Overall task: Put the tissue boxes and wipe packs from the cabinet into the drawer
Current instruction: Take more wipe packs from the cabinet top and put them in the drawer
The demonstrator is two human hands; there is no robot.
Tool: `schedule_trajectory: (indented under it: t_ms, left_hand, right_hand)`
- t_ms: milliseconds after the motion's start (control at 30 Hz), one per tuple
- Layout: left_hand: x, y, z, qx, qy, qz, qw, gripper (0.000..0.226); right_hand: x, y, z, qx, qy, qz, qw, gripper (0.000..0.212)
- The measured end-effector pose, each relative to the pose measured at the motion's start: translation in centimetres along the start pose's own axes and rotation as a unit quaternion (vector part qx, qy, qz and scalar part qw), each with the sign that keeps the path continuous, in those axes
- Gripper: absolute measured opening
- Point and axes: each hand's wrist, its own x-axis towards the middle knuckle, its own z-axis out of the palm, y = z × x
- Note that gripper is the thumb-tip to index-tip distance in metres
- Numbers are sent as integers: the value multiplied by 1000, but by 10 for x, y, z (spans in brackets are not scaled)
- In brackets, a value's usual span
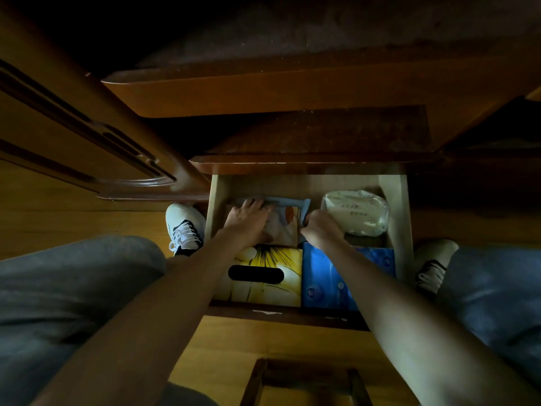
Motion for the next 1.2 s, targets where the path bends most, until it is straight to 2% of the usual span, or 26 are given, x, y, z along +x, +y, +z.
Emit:
schedule_trajectory:
  t_ms: [100,267,400,733,1000,1200]
  left_hand:
    - [7,4,1,-15,-20,-9,1000,103]
    - [14,6,-2,12,-39,-12,999,100]
    - [17,7,-2,-10,-31,-9,999,104]
    - [18,3,3,-41,-25,-1,999,107]
    - [21,7,1,-33,-32,-15,999,110]
    - [30,6,-10,-8,-67,-34,997,132]
  right_hand:
    - [-5,-2,2,-43,10,5,999,16]
    - [-4,5,-5,-34,-37,-16,999,3]
    - [-2,8,-2,-43,-5,7,999,5]
    - [-2,-5,12,-195,88,39,976,6]
    - [-11,-2,5,-227,89,38,969,11]
    - [-16,-19,-4,-220,124,13,967,13]
